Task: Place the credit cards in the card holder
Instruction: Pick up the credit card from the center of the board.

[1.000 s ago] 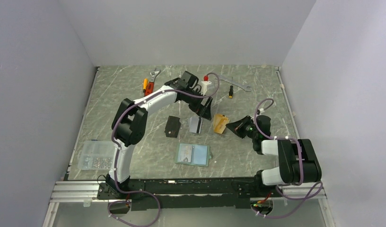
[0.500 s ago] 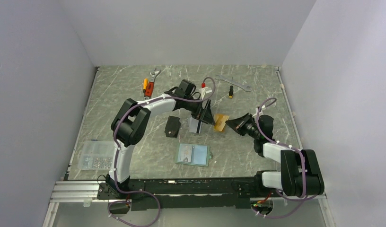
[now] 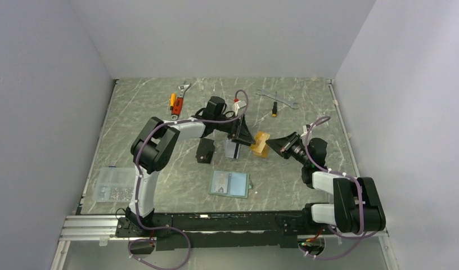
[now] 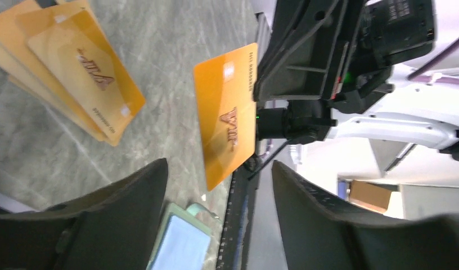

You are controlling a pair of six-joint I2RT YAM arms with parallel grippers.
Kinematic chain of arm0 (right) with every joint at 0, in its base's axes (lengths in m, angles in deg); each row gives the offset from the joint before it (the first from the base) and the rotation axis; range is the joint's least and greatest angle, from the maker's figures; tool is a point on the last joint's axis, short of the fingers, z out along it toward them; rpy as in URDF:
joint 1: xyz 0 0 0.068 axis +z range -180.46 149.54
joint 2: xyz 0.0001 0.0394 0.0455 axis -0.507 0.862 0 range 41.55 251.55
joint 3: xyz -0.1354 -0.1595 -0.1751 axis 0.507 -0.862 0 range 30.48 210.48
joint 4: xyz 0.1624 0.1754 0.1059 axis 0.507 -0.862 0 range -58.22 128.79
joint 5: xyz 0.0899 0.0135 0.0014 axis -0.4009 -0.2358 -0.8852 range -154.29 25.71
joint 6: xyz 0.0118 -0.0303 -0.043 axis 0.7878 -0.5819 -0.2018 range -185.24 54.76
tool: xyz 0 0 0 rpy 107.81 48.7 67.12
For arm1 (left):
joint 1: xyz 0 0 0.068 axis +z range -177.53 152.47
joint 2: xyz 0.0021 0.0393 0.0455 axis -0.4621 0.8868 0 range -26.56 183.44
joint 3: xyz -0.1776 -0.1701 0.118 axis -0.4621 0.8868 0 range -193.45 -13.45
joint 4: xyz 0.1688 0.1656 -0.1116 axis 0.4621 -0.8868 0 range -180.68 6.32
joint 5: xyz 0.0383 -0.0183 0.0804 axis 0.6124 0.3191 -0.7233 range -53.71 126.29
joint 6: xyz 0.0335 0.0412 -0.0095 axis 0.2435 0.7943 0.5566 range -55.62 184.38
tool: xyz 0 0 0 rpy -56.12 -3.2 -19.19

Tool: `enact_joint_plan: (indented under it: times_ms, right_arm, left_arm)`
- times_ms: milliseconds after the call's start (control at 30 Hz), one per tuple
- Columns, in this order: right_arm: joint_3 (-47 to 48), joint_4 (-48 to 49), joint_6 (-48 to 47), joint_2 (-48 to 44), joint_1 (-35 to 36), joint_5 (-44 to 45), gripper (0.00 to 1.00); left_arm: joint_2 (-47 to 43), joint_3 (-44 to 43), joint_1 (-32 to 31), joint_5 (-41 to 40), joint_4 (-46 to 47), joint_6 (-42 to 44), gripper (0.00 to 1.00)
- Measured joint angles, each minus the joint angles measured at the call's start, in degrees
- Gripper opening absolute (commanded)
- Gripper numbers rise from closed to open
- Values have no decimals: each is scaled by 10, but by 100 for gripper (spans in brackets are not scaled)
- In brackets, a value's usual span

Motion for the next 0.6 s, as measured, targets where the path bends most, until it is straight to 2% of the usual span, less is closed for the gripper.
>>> enact_joint_plan:
  times_ms: [67, 233, 400, 600]
  right_arm:
    - [0, 8, 4, 3, 6, 0, 0]
    - [1, 19, 11, 15, 22, 0, 0]
    - [4, 23, 14, 19, 30, 3, 0]
    - [8, 30, 16, 19, 34, 3, 1]
  left_arm:
    - [0, 9, -2, 10, 46, -40, 58]
    - [0, 14, -9, 27, 117, -101, 46]
    - [0, 17, -12, 36, 146, -128, 28]
    - [0, 26, -12, 43, 174, -157, 15]
